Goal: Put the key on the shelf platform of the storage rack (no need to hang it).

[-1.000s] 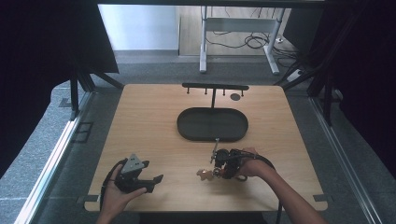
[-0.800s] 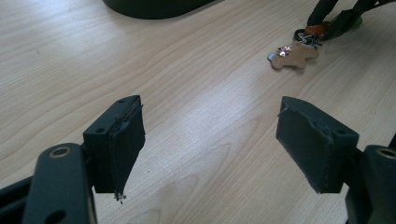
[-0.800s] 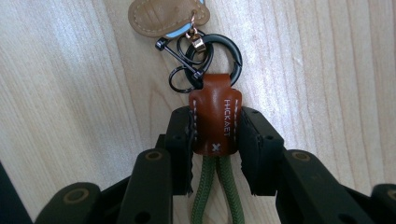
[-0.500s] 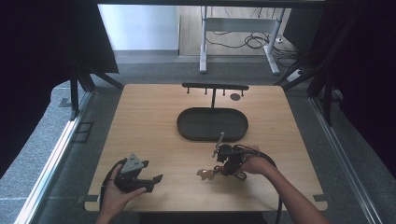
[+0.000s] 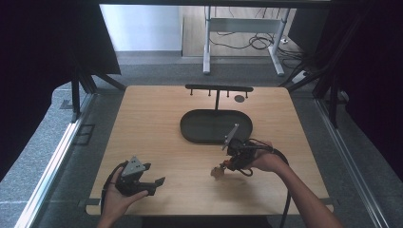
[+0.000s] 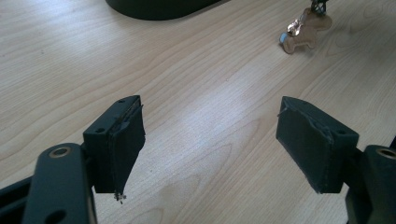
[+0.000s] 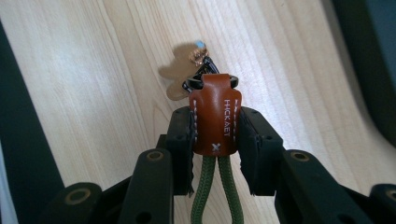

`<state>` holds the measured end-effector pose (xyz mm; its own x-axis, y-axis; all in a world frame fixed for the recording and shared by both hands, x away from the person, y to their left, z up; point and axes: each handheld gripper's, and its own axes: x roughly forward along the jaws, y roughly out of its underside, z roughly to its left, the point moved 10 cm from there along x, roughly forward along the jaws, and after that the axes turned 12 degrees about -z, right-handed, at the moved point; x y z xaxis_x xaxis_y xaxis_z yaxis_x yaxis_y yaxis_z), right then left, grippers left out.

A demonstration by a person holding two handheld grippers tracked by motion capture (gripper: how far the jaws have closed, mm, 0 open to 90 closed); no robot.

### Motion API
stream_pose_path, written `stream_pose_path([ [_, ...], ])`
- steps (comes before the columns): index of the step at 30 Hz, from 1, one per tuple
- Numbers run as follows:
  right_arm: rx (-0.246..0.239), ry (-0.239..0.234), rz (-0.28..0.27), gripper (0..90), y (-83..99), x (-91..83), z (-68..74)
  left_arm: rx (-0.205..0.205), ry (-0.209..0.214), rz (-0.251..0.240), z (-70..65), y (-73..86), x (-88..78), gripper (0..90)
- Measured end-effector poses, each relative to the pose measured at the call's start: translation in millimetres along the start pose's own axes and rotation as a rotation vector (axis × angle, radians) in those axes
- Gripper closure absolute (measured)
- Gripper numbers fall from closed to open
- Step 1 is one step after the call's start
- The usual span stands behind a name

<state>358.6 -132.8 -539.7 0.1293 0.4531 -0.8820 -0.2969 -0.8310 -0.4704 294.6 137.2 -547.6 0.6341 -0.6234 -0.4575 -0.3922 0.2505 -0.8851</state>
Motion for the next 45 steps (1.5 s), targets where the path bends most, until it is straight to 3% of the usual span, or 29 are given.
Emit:
stream_pose_path([
  [16,-0.004,0.047,-0.058,67.0,-12.6,-31.8,-9.5,-0.010,0.002,-0.010,0.5,-1.7,-1.8,23.8],
  [26,0.002,0.063,-0.069,66.9,-17.7,-41.5,-15.2,-0.012,0.000,-0.012,1.3,-2.0,-2.9,23.7],
  [45,0.029,0.093,-0.100,66.9,-37.4,-59.9,-44.9,-0.018,0.017,-0.011,0.0,-1.3,-1.3,23.9],
])
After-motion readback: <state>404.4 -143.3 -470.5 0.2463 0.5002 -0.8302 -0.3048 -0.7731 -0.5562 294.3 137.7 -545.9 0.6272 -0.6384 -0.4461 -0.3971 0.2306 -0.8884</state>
